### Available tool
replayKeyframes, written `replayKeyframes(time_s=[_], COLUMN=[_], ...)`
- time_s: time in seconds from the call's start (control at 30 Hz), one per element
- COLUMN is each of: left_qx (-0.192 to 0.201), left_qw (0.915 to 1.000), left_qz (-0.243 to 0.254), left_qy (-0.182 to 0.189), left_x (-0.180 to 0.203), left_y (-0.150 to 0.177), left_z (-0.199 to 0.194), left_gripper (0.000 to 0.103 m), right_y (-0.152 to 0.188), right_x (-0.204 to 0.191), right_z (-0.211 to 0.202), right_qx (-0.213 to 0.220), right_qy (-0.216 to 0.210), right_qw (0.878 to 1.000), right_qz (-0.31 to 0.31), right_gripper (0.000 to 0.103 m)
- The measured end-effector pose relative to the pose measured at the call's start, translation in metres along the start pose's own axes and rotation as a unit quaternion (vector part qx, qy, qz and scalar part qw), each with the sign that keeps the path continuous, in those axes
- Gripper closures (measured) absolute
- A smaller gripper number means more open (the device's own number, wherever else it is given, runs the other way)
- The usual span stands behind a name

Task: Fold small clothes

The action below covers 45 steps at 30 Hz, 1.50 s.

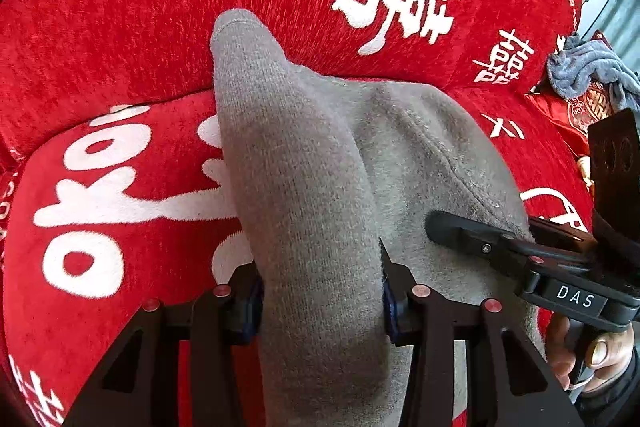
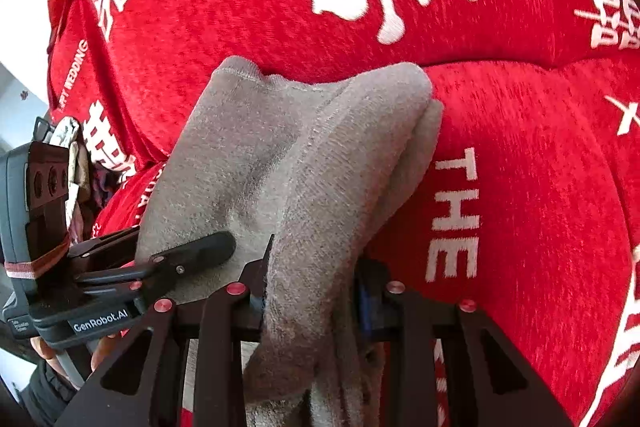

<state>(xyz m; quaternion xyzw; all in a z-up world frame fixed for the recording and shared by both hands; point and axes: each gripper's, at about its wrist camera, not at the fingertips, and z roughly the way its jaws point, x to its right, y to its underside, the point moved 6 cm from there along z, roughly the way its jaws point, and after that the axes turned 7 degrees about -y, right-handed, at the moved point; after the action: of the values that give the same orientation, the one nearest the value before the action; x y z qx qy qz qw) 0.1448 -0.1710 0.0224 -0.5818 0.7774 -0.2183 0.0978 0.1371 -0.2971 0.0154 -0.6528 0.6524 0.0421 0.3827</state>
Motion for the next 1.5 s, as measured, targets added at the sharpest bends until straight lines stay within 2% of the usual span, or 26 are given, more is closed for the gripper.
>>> replayKeyframes(time_s=[0.7,1.13,1.43,1.5], left_qx=[0.029,0.014,0.019,0.017], left_qw=[0.9992,0.9993,0.9992,0.9992], left_qz=[-0.009,-0.025,-0.025,-0.027], left_qy=[-0.025,-0.023,-0.025,-0.025], left_x=[-0.016,-0.031,-0.036,-0.04], left_y=[0.084,0.138,0.156,0.162], left_z=[-0.072,-0.082,-0.083,-0.079], left_gripper=[0.056,0.056,0.056,0.051], right_y=[0.066,0.116,0.13,0.133], right_x=[-0.073,-0.094,-0.101,-0.098], right_z=[-0.03,-0.025,-0.023,-0.021], right_qx=[-0.003,-0.023,-0.024,-0.027], right_qy=[-0.006,-0.012,-0.016,-0.015], right_qw=[0.999,0.998,0.998,0.998], right_qz=[-0.047,-0.049,-0.056,-0.059], right_gripper=[0.069,0.069,0.069,0.069])
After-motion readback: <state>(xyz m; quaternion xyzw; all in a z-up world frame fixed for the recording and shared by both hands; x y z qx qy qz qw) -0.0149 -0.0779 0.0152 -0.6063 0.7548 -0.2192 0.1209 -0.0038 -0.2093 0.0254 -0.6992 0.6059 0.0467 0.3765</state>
